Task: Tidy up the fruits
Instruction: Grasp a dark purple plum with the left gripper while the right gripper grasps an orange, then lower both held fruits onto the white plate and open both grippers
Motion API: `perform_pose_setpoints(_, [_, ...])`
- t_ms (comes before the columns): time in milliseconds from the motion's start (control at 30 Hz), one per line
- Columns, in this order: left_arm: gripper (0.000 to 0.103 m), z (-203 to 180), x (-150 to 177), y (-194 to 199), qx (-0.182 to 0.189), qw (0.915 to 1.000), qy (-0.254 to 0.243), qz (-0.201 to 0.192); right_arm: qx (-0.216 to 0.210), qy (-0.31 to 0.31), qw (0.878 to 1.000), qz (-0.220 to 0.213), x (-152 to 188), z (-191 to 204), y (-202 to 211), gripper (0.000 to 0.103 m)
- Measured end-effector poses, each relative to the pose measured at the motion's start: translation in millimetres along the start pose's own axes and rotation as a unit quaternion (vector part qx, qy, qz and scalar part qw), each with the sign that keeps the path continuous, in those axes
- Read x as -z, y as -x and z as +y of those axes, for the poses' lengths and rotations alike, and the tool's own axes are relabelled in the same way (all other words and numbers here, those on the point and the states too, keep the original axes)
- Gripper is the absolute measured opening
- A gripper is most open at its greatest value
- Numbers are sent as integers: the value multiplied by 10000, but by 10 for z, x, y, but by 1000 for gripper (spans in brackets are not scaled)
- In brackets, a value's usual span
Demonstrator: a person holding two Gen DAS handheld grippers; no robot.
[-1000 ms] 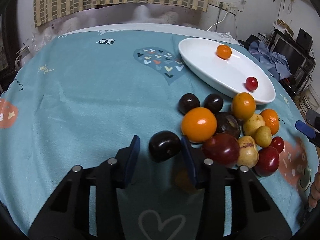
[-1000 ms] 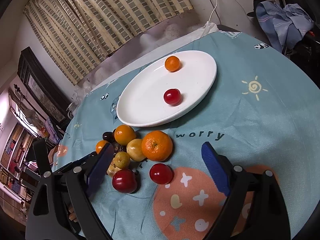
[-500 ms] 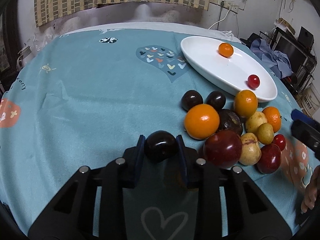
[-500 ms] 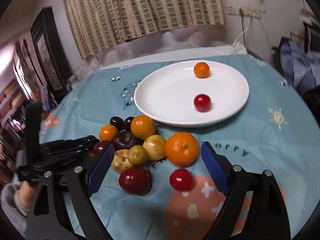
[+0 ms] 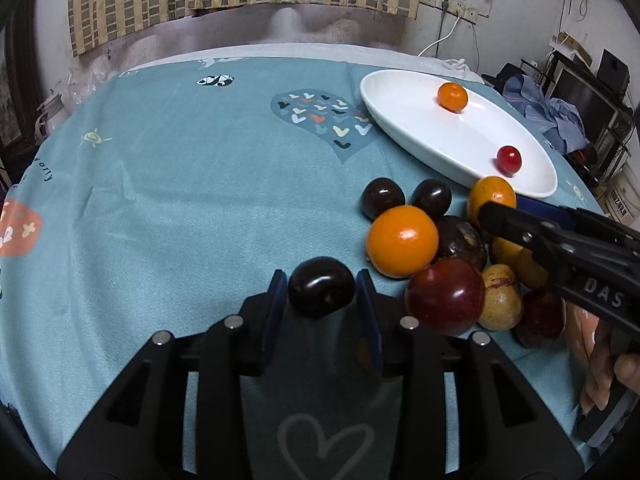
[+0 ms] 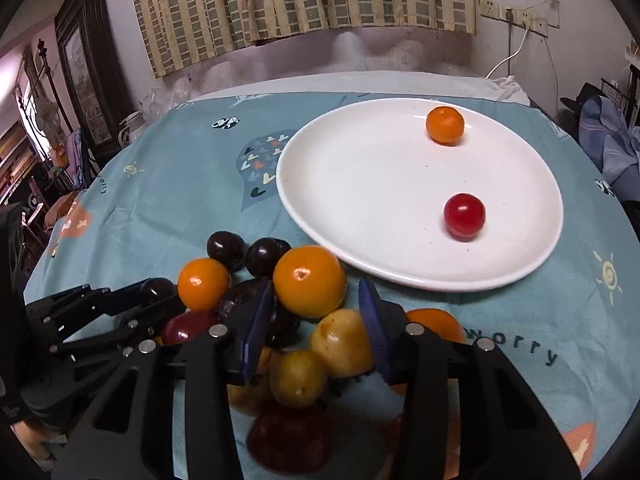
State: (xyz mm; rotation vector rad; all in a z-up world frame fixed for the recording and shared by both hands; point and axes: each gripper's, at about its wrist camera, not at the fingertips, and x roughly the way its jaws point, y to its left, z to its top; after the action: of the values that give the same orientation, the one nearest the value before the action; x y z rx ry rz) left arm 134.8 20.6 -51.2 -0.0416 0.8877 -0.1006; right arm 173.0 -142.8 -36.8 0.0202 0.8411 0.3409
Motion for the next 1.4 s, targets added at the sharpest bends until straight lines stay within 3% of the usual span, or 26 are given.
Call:
perform_pose_setpoints(100, [37,20,-5,0,48,10000,21,7,-4,96,9999,-128,33,40,2,38])
perform_pose_setpoints(233, [32,45,-10,3,134,9999,70,-3,-310,-234,9991,-166,47,-60,94,38])
perform_pose_setpoints(433, [31,85,-5,133,368,9990,149,-217,-675,-557,9950,-479,98,-250,495,38])
perform_pose_setpoints(767, [31,-152,-247,463,406,9967,-77,-702,-359,-1162,9845,-1264,-35,-963,1151,38])
perform_pose_setpoints(1033, [32,-714,-956,66,633,9961,-267,-556,-358,-1314,9853,-1032,-425,-1150,694,38])
perform_pose_setpoints(1233, [34,-939,-1076,-365,623,9971,-363,-228,-303,-1550,9846,-749,-448,-1338,291,39])
perform_pose_setpoints(1300, [56,-963,-1068,-400,497,9977,-398,-247,-149,-1602,9845,-699,-464,-1372,285,40])
perform_pose_setpoints(1367, [64,-940,-1062,-349,369,9979,-384,-360,-175,-1619,9840,-720,-458,-1358,340,46])
perform_pose_setpoints(1400, [64,-910,-1058,-297,335,9980,-352,-408,-198,-1626,9826,-879,-458,-1337,440,59])
